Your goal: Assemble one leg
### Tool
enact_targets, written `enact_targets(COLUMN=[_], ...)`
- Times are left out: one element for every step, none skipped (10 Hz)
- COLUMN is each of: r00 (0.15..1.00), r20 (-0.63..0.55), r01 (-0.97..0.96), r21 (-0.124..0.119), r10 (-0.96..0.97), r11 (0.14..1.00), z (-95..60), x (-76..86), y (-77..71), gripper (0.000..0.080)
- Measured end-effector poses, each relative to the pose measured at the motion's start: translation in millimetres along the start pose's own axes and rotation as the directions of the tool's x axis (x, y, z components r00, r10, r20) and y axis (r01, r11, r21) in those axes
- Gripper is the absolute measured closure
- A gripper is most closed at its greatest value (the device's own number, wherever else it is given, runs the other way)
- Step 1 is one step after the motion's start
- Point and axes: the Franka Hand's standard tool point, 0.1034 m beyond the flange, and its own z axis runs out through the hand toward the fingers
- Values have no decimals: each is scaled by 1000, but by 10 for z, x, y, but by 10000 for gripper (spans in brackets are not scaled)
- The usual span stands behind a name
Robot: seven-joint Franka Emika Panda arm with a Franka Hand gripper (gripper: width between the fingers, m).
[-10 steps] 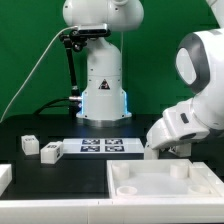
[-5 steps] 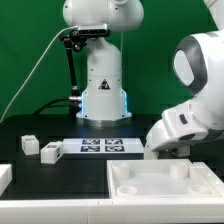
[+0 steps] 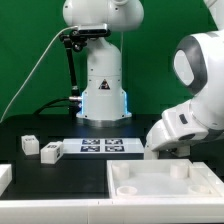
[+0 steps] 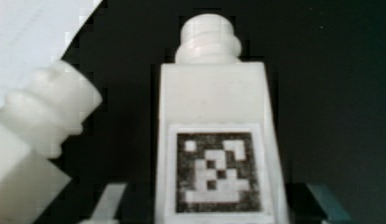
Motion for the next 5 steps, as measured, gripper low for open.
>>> enact_targets(r00=[1000,1000,1000,1000,999], r20=[-3,-15,-1,-14,-45], r01=[-2,-7,-13,-16,-17], r21=[20,29,37,38,34], r10=[2,8,13,17,18], r11=[1000,1000,999,999,999], z=[-219,-361,-442,-505,-503], x=[-114,-196,-266,-266,-233], y=[40,87,130,149,152], gripper=[509,509,509,509,509])
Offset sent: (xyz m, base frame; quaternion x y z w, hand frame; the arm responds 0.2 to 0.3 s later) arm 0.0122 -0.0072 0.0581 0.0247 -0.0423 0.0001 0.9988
